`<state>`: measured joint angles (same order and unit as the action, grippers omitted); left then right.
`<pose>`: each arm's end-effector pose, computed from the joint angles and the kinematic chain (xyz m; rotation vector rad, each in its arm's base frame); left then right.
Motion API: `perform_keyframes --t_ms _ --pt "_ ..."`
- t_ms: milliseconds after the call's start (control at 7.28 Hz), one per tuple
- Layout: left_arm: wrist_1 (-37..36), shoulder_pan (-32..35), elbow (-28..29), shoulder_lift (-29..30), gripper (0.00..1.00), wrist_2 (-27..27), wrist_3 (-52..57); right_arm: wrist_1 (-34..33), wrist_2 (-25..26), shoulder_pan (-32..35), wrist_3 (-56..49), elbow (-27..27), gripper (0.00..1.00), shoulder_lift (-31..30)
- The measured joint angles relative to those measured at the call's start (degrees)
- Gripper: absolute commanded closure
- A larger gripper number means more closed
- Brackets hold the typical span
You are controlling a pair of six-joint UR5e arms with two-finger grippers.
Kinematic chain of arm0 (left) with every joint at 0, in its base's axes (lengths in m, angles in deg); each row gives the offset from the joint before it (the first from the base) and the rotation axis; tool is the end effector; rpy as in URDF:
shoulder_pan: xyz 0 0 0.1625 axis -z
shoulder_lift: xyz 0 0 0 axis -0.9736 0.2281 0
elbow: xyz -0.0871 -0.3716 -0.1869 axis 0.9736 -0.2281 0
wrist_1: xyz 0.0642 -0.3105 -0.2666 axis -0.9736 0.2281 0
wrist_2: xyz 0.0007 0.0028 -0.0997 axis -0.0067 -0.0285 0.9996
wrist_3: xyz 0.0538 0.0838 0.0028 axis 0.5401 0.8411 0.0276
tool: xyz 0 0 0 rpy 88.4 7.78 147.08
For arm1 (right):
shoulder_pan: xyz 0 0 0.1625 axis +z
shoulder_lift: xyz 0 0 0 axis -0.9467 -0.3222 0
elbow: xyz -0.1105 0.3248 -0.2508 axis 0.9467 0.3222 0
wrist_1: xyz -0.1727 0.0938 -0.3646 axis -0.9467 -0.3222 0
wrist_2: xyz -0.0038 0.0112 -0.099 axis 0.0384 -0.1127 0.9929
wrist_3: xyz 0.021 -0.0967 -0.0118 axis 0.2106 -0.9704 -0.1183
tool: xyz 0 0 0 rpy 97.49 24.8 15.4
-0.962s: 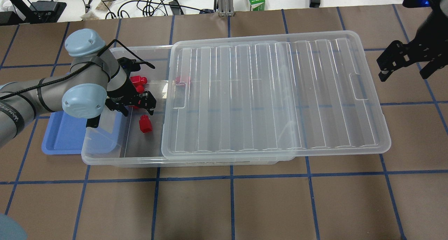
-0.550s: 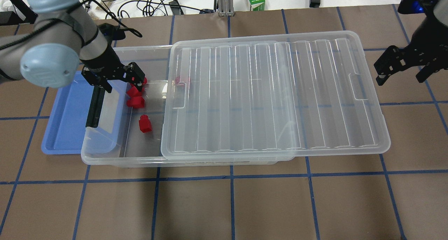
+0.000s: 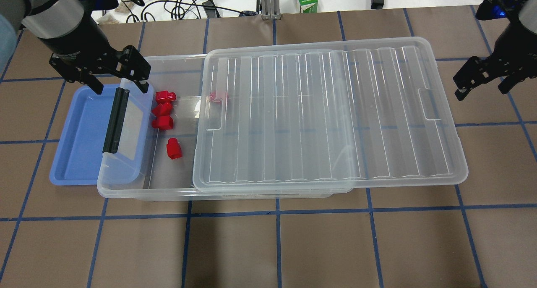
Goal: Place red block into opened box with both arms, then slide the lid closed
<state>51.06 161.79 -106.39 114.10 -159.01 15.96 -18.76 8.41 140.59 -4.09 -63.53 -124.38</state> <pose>-0.0936 -0.4871 0.5038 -0.0706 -3.1154 0.0078 -0.0528 -0.5094 0.4302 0.2117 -3.1279 -0.1100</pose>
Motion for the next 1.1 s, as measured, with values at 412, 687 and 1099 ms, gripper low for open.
perform_keyframes --t_ms 412,687,1099 --pt "-0.30 0.70 0.01 -0.16 0.00 0.17 -0.08 -3.53 -0.47 -3.65 -4.27 -0.66 0.00 3.51" --pt "-0.29 0.77 0.25 -0.02 0.00 0.26 -0.97 -8.66 -0.73 -4.58 -6.21 -4.56 0.00 3.92" --pt "1.43 2.16 0.35 -0.45 0.00 -0.04 -4.44 -17.30 -0.84 -4.65 -5.98 -10.46 0.00 3.91"
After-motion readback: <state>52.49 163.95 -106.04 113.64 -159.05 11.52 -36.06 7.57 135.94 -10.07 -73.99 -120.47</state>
